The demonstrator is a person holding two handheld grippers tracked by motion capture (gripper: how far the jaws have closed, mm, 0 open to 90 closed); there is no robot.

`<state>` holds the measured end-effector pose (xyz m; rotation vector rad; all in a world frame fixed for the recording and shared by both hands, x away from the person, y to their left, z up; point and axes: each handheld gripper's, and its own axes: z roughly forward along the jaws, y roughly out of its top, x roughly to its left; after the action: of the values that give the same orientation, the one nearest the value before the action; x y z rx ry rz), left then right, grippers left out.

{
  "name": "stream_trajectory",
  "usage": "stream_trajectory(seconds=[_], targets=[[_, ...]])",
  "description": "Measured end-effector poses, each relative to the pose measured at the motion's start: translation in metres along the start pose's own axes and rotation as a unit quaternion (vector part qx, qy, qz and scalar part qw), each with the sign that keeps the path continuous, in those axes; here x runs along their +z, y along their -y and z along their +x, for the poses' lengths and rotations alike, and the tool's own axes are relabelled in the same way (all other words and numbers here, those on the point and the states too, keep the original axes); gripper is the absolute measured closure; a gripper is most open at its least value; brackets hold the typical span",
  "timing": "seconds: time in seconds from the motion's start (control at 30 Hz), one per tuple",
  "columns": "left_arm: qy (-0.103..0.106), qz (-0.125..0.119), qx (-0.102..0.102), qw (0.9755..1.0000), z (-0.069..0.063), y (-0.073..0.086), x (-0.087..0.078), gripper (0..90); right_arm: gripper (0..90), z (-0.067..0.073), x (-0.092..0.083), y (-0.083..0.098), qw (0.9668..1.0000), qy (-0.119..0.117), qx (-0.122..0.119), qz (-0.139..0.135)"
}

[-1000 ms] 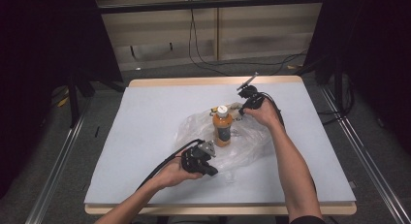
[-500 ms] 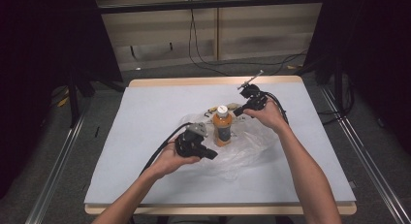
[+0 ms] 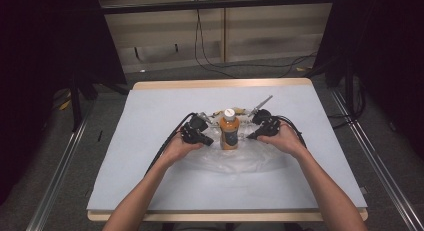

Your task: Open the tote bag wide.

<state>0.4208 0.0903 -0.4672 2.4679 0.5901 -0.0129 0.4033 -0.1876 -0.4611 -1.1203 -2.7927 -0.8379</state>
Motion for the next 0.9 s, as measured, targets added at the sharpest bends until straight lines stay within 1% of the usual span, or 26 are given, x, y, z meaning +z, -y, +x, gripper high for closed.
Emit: stream_trajectory(seconds=[0.03, 0.07, 0.1, 0.13, 0.17, 0.2, 0.23, 0.27, 0.3, 0.43, 0.5, 0.53, 0.57, 0.63, 0.67, 0.7, 0.73, 0.77, 0.8, 0.83, 0.87, 0.9], targets=[[-0.002, 0.0, 0.004, 1.0, 0.003, 0.002, -0.002, 90.0, 90.0, -0.002, 0.0, 0.005, 1.0, -0.004, -0.001, -0.006], [-0.009, -0.002, -0.004, 0.9999, 0.003, 0.005, -0.004, 90.0, 90.0, -0.004, -0.002, 0.011, 1.0, -0.004, 0.0, -0.009], [-0.012, -0.002, 0.0, 0.9999, 0.004, 0.006, -0.005, 90.0, 90.0, -0.006, -0.005, 0.018, 0.9998, -0.009, 0.002, -0.016], [-0.015, -0.001, 0.001, 0.9999, 0.005, 0.008, -0.006, 90.0, 90.0, -0.007, -0.006, 0.022, 0.9998, -0.008, -0.001, -0.018], [-0.017, 0.004, 0.002, 0.9998, 0.006, 0.01, -0.009, 90.0, 90.0, -0.007, -0.009, 0.027, 0.9998, -0.009, -0.002, -0.02], [-0.013, 0.004, 0.001, 0.9999, 0.007, 0.011, -0.01, 90.0, 90.0, -0.007, -0.013, 0.033, 0.9998, -0.006, 0.002, -0.021], [-0.013, 0.0, -0.008, 0.9999, 0.008, 0.014, -0.011, 90.0, 90.0, -0.008, -0.015, 0.036, 0.9998, -0.003, -0.001, -0.021], [-0.018, 0.002, -0.007, 0.9998, 0.009, 0.017, -0.013, 90.0, 90.0, -0.008, -0.018, 0.04, 0.9998, 0.003, 0.001, -0.02], [-0.019, 0.001, -0.009, 0.9998, 0.009, 0.019, -0.015, 90.0, 90.0, -0.009, -0.021, 0.044, 0.9998, 0.007, 0.001, -0.017], [-0.023, 0.006, -0.006, 0.9997, 0.012, 0.028, -0.023, 90.0, 90.0, -0.012, -0.032, 0.059, 0.9999, 0.015, 0.003, -0.009], [-0.018, 0.002, -0.003, 0.9998, 0.012, 0.031, -0.024, 90.0, 90.0, -0.013, -0.035, 0.064, 0.9998, 0.019, 0.004, -0.006], [-0.017, 0.003, 0.0, 0.9999, 0.013, 0.032, -0.024, 90.0, 90.0, -0.013, -0.036, 0.064, 0.9998, 0.019, 0.005, -0.007], [-0.019, 0.002, -0.002, 0.9998, 0.012, 0.031, -0.024, 90.0, 90.0, -0.012, -0.035, 0.064, 0.9998, 0.02, 0.004, -0.008], [-0.014, 0.0, 0.006, 0.9999, 0.011, 0.03, -0.022, 90.0, 90.0, -0.012, -0.032, 0.06, 0.9998, 0.02, 0.002, -0.01], [-0.014, -0.019, -0.008, 0.9997, 0.006, 0.029, -0.018, 90.0, 90.0, -0.011, -0.03, 0.057, 0.9997, 0.02, 0.001, -0.011], [-0.013, -0.012, 0.007, 0.9998, 0.006, 0.027, -0.017, 90.0, 90.0, -0.01, -0.027, 0.052, 0.9997, 0.022, 0.002, -0.012], [-0.005, -0.012, 0.012, 0.9998, 0.002, 0.025, -0.015, 90.0, 90.0, -0.01, -0.025, 0.049, 0.9996, 0.026, 0.0, -0.013], [-0.005, -0.018, 0.008, 0.9998, -0.002, 0.024, -0.013, 90.0, 90.0, -0.009, -0.021, 0.044, 0.9996, 0.025, 0.0, -0.014], [-0.014, -0.007, 0.026, 0.9995, -0.006, 0.022, -0.013, 90.0, 90.0, -0.009, -0.019, 0.041, 0.9995, 0.025, -0.001, -0.016], [-0.014, -0.004, 0.029, 0.9995, -0.01, 0.02, -0.012, 90.0, 90.0, -0.009, -0.017, 0.037, 0.9996, 0.025, 0.0, -0.015], [0.0, -0.013, 0.022, 0.9997, -0.013, 0.02, -0.01, 90.0, 90.0, -0.008, -0.015, 0.034, 0.9996, 0.024, 0.002, -0.017], [-0.003, -0.014, 0.025, 0.9996, -0.016, 0.02, -0.009, 90.0, 90.0, -0.009, -0.013, 0.032, 0.9995, 0.023, 0.005, -0.021]])
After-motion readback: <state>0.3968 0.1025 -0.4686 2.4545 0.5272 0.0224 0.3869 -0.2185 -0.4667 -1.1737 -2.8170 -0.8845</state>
